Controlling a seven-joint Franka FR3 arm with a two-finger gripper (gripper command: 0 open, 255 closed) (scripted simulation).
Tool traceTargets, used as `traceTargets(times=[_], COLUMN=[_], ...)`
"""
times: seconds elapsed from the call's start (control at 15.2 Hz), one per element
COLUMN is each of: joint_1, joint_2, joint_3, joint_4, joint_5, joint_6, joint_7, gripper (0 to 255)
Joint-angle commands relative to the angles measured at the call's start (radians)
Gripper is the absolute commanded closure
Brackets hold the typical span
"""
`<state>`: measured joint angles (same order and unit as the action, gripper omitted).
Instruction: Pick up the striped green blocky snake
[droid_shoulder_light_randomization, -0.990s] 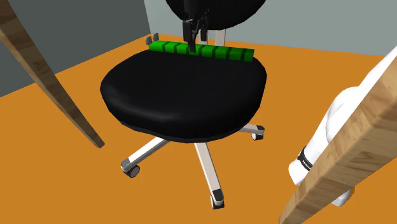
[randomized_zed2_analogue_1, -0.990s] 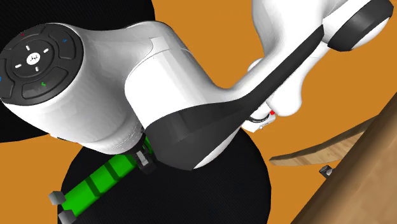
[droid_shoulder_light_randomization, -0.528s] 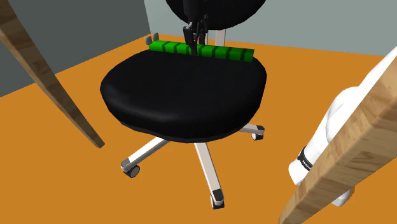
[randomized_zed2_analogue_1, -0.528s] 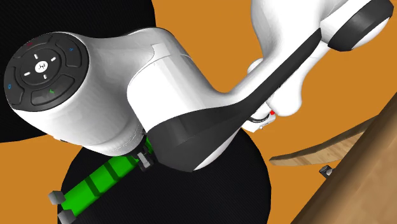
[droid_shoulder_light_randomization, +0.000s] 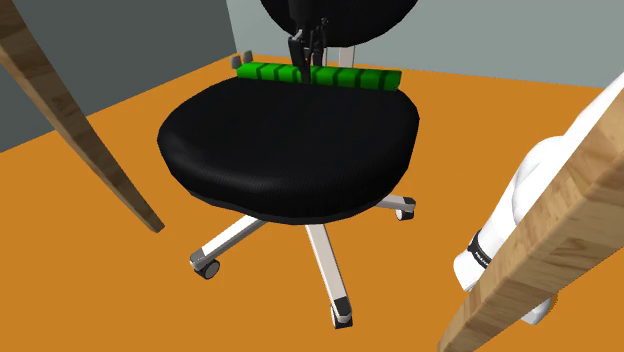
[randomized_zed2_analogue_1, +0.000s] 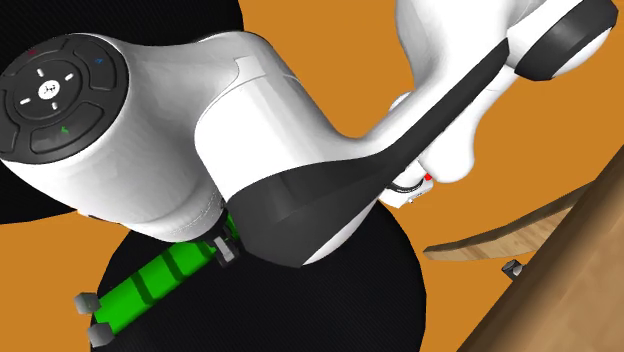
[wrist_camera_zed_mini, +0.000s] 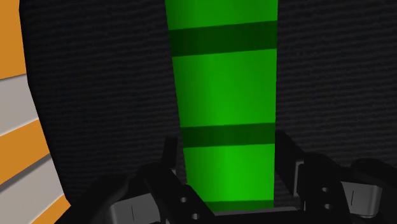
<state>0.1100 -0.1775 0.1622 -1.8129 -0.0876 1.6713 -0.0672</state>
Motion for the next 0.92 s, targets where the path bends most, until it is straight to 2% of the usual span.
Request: traceTargets(times=[0.0, 0.73, 0.86], joint_1=[0.0, 0.001, 0.001], joint_2=[0.006, 0.053, 0.054], joint_3=[0.001, 0.006, 0.006], joint_4=[0.033, 0.238, 0.241], joint_5=[-0.001, -0.008, -0.008], joint_6=[-0.028, -0.185, -0.187], joint_7=[0.0, -0.009, -0.009], gripper=[255, 255, 255])
